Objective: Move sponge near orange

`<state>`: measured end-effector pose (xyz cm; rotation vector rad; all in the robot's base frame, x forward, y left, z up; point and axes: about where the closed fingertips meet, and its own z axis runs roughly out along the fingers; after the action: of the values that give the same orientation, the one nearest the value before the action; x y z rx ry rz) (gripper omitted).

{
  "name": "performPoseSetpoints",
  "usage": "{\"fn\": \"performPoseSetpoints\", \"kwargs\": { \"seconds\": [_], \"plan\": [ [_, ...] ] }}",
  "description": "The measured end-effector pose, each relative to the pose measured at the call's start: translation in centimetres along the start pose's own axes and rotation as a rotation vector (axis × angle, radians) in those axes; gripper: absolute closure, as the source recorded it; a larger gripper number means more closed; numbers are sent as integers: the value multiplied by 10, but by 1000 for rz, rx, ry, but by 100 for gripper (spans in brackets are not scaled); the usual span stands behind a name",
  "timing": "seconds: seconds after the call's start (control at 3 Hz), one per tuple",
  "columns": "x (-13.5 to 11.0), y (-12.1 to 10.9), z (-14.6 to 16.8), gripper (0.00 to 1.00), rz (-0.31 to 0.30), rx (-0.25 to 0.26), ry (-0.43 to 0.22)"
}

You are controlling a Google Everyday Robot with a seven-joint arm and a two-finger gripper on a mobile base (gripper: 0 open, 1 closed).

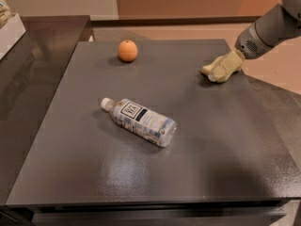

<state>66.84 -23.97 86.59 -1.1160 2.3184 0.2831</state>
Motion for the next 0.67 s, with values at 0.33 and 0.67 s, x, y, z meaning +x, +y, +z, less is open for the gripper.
{"fn": "performPoseSetpoints", "kwargs": {
  "seconds": [0.33,0.67],
  "plan": [
    [0,0,0,0,0,0,0],
    [7,5,10,0,-8,-15,33]
  ]
}}
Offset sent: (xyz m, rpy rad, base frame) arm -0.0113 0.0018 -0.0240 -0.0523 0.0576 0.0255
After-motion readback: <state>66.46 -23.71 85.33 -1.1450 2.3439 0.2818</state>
